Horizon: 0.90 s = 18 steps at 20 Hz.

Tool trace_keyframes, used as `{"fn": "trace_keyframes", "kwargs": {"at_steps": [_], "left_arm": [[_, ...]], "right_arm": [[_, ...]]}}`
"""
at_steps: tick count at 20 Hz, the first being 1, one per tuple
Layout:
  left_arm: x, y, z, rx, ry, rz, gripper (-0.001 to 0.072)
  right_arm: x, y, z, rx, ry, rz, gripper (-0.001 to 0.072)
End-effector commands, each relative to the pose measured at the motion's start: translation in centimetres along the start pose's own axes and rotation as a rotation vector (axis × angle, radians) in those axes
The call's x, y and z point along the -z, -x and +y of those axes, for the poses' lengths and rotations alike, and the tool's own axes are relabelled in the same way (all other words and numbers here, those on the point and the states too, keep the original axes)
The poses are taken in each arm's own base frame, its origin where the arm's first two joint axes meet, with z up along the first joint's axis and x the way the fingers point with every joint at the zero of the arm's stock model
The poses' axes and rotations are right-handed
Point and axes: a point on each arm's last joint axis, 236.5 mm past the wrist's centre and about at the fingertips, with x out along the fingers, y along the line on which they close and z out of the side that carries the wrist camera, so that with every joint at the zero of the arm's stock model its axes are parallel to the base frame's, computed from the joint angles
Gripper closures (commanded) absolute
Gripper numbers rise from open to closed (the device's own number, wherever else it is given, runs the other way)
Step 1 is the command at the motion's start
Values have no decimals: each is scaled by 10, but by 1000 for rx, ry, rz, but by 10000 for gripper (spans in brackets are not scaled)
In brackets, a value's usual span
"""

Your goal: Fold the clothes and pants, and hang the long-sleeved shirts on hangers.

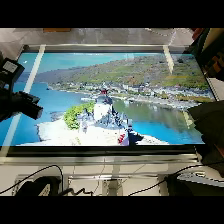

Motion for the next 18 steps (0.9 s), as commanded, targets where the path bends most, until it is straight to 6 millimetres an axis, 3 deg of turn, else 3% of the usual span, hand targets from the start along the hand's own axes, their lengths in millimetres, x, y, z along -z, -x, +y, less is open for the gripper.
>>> {"fn": "trace_keyframes", "kwargs": {"at_steps": [1, 4, 9, 13, 16, 18], "left_arm": [[0, 0, 0, -2, 0, -1, 687], [0, 0, 0, -1, 0, -1, 687], [0, 0, 0, -1, 0, -1, 687], [0, 0, 0, -1, 0, -1, 687], [0, 0, 1, -2, 0, -1, 687], [0, 0, 0, -2, 0, -1, 687]], "right_arm": [[20, 6, 90, -287, 180, 37, 669], [52, -5, 129, -220, 343, 78, 670], [122, -28, 209, -105, 743, 96, 669], [152, -39, 252, 54, 988, -39, 670], [186, -39, 289, 3, 1111, -84, 669], [208, -36, 302, -31, 1165, -82, 668]]}}
